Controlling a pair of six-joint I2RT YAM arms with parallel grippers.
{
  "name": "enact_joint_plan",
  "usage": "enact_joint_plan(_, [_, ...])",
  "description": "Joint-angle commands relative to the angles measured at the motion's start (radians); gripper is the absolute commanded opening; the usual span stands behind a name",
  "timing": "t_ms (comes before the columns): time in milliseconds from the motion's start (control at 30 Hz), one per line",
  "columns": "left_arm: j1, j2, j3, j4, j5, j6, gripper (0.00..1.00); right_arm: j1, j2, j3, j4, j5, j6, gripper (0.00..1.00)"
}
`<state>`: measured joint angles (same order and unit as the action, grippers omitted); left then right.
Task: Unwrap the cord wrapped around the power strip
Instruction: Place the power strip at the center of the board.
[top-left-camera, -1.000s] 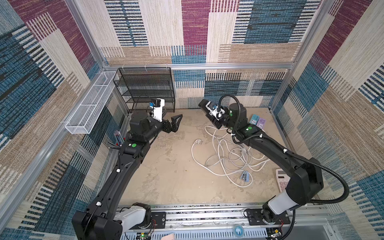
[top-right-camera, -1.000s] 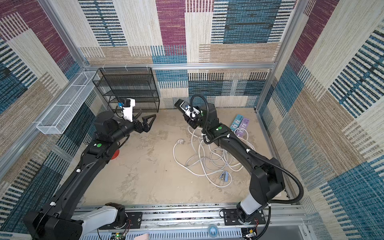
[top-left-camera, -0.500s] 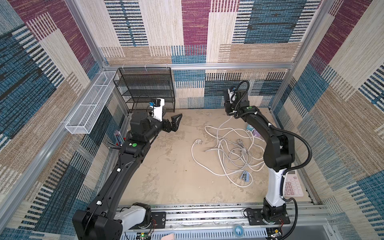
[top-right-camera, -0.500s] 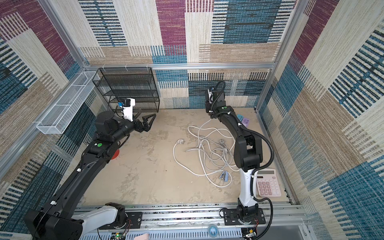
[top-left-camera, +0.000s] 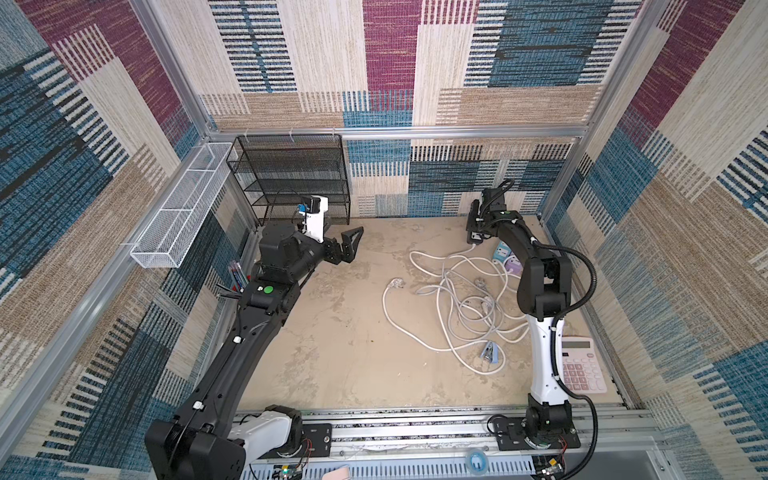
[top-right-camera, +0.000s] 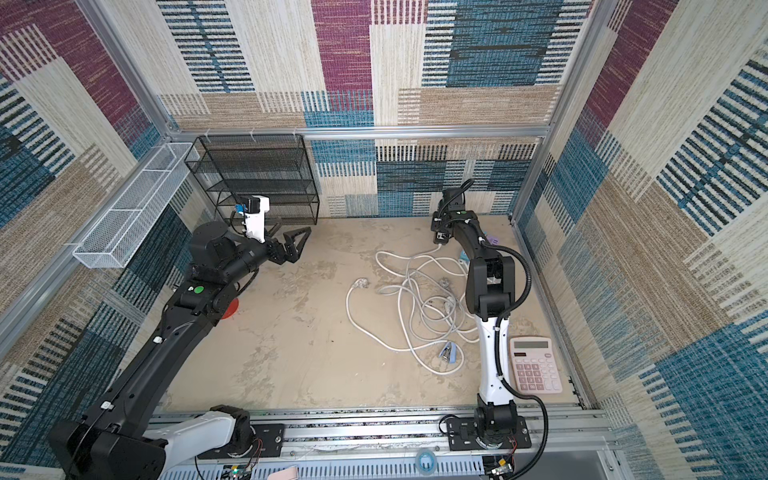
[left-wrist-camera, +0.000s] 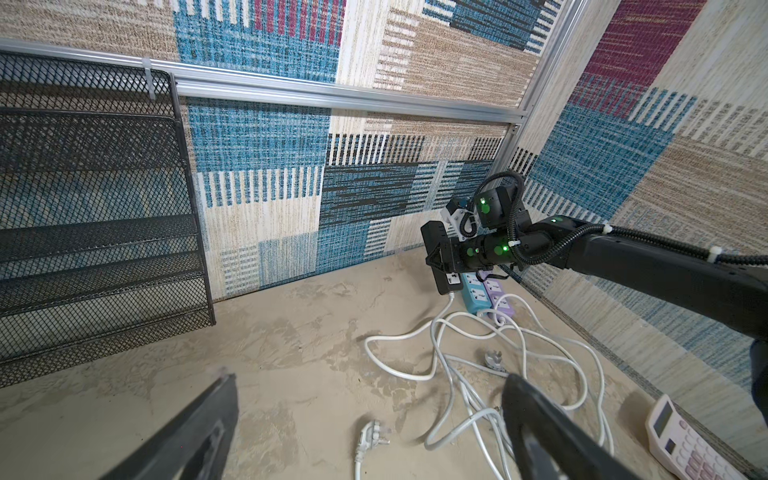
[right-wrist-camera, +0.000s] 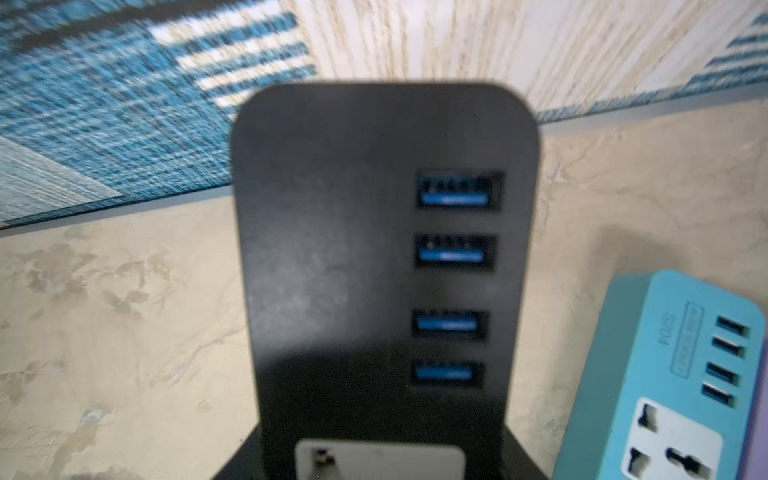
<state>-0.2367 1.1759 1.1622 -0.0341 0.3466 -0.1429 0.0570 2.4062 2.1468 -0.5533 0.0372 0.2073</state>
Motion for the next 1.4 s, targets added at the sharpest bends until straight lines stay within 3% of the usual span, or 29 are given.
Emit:
enact_joint_plan(0, [0.002, 0.002, 0.010, 0.023, 0.011, 0.016, 0.99, -0.019, -0.002, -0.022, 0.009, 0.014, 0.047, 0.23])
enact_joint_plan(500, [0.002, 0.005, 0.011, 0.023, 0.017, 0.013, 1.00, -0.094, 0.055, -0.067, 0.030, -0.031, 0.097, 0.27])
enact_joint_plan(567, [0.002, 0.004, 0.011, 0.023, 0.017, 0.014, 1.00, -0.094, 0.056, -0.074, 0.030, -0.036, 0.097, 0.33])
enact_joint_plan(767, [0.003, 0.007, 0.011, 0.023, 0.020, 0.011, 1.00, -0.094, 0.031, -0.099, 0.043, -0.029, 0.083, 0.65])
enact_joint_plan(900, [0.004, 0.007, 0.011, 0.024, 0.021, 0.010, 0.99, -0.094, 0.006, -0.094, 0.040, -0.012, 0.070, 0.77])
enact_joint_plan(1267, [0.004, 0.009, 0.010, 0.026, 0.022, 0.010, 0.99, -0.064, -0.093, -0.076, 0.059, -0.007, 0.007, 0.98])
enact_joint_plan(1367, [0.004, 0.009, 0.008, 0.026, 0.022, 0.012, 0.99, -0.036, -0.133, -0.083, 0.071, -0.013, -0.027, 0.98])
